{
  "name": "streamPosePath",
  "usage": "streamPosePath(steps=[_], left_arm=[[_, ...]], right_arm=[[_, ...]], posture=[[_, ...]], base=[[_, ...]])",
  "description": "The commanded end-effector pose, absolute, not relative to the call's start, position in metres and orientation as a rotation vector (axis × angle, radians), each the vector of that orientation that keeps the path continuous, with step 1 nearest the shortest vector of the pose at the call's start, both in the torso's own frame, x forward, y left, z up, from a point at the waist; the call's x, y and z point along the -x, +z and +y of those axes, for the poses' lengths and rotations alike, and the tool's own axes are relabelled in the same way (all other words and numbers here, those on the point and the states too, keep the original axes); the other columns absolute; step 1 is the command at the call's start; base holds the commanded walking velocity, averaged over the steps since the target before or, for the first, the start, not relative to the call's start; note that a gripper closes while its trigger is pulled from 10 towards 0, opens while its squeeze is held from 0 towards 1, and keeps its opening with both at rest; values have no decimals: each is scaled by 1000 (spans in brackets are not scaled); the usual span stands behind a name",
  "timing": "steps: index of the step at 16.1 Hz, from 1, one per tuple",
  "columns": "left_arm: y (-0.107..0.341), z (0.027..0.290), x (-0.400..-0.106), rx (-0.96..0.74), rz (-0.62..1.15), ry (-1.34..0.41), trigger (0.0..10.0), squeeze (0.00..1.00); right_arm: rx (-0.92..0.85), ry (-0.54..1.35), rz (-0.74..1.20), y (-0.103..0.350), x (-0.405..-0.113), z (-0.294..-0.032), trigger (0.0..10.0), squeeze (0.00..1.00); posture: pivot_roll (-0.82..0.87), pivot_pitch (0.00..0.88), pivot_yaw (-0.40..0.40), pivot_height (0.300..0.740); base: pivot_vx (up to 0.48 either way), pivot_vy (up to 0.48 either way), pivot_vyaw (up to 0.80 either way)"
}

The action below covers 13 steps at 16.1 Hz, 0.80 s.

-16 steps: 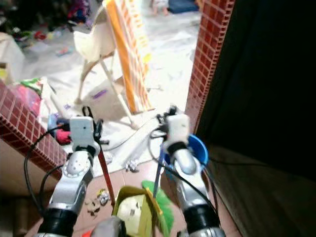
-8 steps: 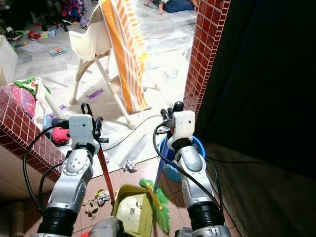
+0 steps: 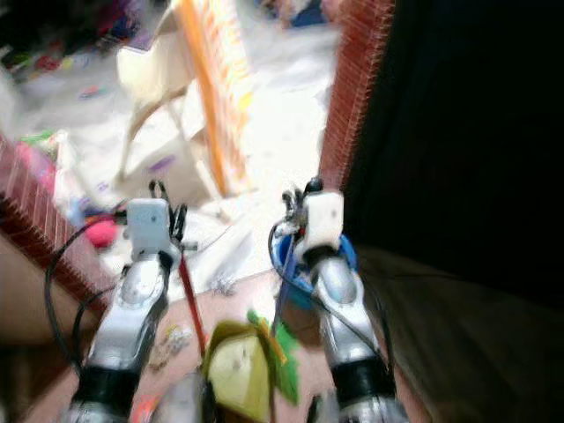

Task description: Sweep floor

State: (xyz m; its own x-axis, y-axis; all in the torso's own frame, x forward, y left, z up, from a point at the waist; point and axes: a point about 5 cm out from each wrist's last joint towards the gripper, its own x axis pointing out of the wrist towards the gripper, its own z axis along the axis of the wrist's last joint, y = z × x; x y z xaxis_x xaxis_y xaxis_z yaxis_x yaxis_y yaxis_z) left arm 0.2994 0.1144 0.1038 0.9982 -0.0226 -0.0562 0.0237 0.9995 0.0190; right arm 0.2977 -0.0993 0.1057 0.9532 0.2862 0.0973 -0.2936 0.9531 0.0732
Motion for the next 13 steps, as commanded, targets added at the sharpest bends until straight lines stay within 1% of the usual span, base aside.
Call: streamPosePath(steps=[1,3,7,11,12,13], left_arm=[[108,113,-300,11,35,-19,10000,0],[109,111,-301,13,31,-21,10000,0],[114,110,-304,23,19,-13,10000,0],[115,111,-306,29,24,-5,10000,0],[116,112,-307,27,21,-5,10000,0],[120,113,-307,13,4,-3,10000,0]], right_arm=[[-90,329,-73,106,-301,-92,10000,0],[-82,330,-78,108,-302,-93,10000,0],[-70,333,-92,112,-306,-92,10000,0],[-59,349,-90,111,-302,-88,10000,0],[-48,345,-94,112,-303,-89,10000,0],[10,317,-117,115,-305,-93,10000,0]], posture=[[-46,12,28,740],[-47,7,28,740],[-49,36,21,740],[-50,61,19,740],[-51,68,19,740],[-52,71,21,740]], base=[[-292,0,0],[-289,0,0],[-327,0,0],[-362,0,0],[-352,0,0],[-330,0,0]])
